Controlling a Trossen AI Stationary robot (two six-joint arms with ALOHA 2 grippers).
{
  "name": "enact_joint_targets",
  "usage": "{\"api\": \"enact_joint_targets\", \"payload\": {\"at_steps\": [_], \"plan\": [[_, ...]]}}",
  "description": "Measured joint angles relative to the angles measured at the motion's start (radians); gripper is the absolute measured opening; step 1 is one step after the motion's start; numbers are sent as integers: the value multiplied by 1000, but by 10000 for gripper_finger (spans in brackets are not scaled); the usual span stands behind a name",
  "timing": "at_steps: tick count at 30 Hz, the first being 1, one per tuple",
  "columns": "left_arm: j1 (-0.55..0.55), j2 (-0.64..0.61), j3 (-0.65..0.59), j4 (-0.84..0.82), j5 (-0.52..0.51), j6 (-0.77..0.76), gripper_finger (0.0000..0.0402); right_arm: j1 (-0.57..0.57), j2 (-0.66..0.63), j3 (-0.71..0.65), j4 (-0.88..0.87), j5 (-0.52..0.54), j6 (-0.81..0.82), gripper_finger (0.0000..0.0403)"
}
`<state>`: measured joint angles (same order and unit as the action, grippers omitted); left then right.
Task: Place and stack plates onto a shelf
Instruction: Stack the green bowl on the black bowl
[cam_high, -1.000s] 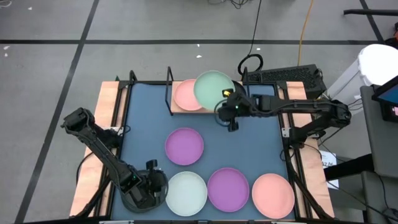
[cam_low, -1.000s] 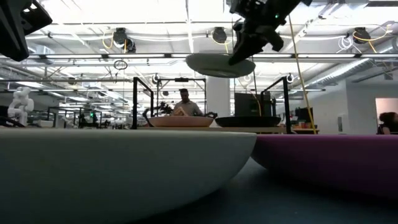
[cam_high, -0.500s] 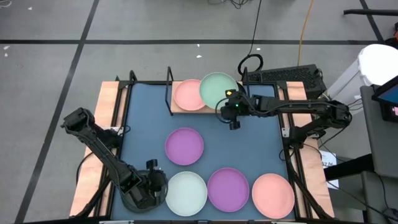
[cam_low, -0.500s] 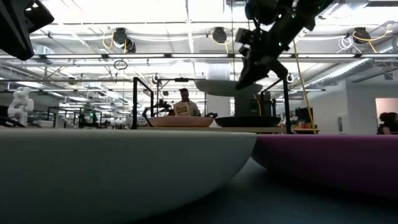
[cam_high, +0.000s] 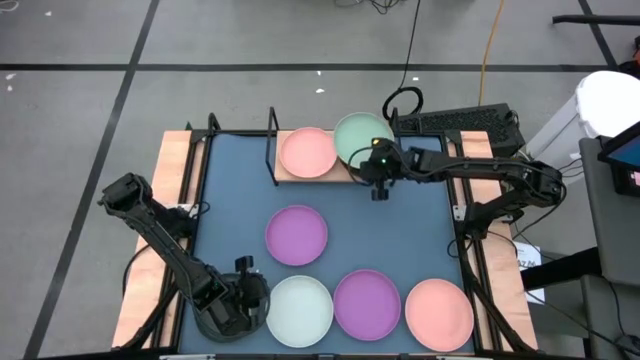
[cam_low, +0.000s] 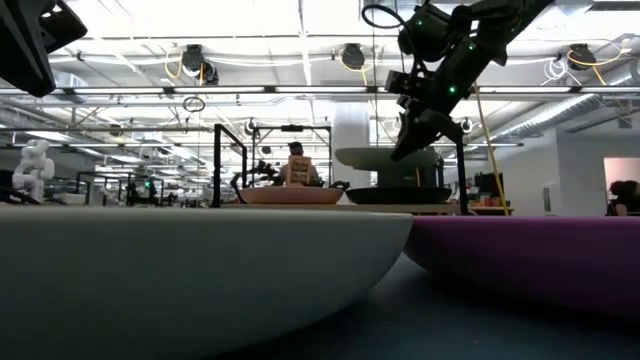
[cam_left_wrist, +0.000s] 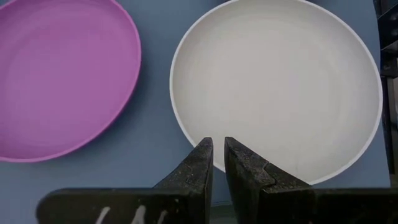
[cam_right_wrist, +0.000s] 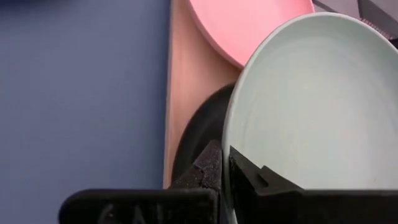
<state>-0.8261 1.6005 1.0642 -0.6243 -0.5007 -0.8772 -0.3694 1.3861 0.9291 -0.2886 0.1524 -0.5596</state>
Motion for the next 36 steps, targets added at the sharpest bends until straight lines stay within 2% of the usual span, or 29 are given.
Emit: {"api": "enact_joint_targets", "payload": {"at_steps": [9, 29, 36], "plan": [[0, 0, 0, 0, 0, -1, 47, -5, 0, 0, -15, -36, 38, 0], [0, 0, 0, 8, 0, -3, 47, -5, 0, 0, -39, -19, 133, 0], [0, 0, 0, 8, 0, -1, 46, -5, 0, -66, -4, -12, 137, 0]]}}
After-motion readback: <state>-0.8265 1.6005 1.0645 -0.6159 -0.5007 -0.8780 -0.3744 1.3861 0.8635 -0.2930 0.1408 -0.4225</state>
